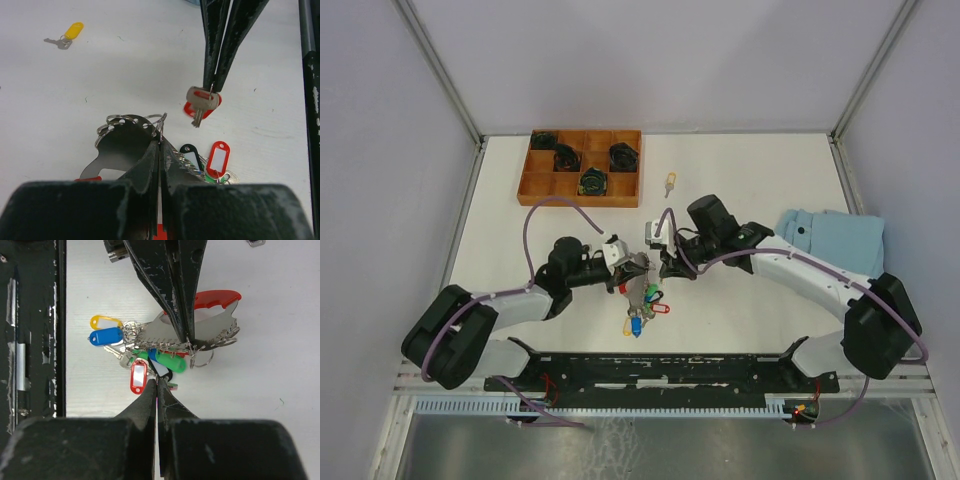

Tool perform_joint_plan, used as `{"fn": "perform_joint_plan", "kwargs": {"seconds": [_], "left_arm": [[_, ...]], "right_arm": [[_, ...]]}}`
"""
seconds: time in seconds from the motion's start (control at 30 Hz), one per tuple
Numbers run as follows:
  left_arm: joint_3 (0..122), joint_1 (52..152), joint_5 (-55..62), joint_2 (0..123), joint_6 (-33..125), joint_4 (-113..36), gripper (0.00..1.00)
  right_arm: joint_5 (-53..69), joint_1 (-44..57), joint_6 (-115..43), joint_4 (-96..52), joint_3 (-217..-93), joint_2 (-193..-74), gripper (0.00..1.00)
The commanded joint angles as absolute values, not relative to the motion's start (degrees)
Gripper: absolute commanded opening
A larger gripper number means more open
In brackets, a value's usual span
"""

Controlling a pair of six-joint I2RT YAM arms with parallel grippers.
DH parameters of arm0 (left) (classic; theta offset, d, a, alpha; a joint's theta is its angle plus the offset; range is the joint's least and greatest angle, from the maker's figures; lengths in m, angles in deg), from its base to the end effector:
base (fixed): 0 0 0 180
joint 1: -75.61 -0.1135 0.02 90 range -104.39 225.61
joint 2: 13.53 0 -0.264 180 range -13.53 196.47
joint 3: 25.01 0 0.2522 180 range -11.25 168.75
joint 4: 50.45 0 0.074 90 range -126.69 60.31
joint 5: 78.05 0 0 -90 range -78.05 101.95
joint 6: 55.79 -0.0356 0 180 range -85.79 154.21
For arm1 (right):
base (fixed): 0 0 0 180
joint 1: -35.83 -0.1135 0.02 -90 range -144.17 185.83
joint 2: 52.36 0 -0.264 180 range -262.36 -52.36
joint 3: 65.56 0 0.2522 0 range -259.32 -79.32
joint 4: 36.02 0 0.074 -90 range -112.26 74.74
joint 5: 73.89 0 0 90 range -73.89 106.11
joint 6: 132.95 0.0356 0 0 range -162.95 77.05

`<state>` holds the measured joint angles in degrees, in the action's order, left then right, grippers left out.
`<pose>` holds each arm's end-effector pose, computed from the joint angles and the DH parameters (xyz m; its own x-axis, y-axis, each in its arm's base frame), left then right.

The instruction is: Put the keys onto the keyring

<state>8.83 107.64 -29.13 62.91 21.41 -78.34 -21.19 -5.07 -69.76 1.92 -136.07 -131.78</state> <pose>0.1921 -0.1478 0.1738 -0.0020 0.1982 -0.9802 0.9630 0.2646 0.0516 0.2056 0.2066 0.2593 -0.1160 -0.5751 -0.8098 -0.9931 0.0790 0.0861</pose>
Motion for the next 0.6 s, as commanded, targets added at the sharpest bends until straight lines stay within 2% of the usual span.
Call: {"fn": "perform_joint_plan", "kwargs": {"seconds": [0.0,0.57], "left_arm": [[8.96,108.1,-31.91,60.91,17.51,-80.39,0.03],[8.17,108.31,-34.72,60.91,16.25,-81.56,0.03]], "right_arm": [[-20.84,-5.93,-78.66,3.32,-138.61,-133.39,0.01],[-16.55,-7.24,-81.26,-5.27,-136.73,-135.81,0.01]]}}
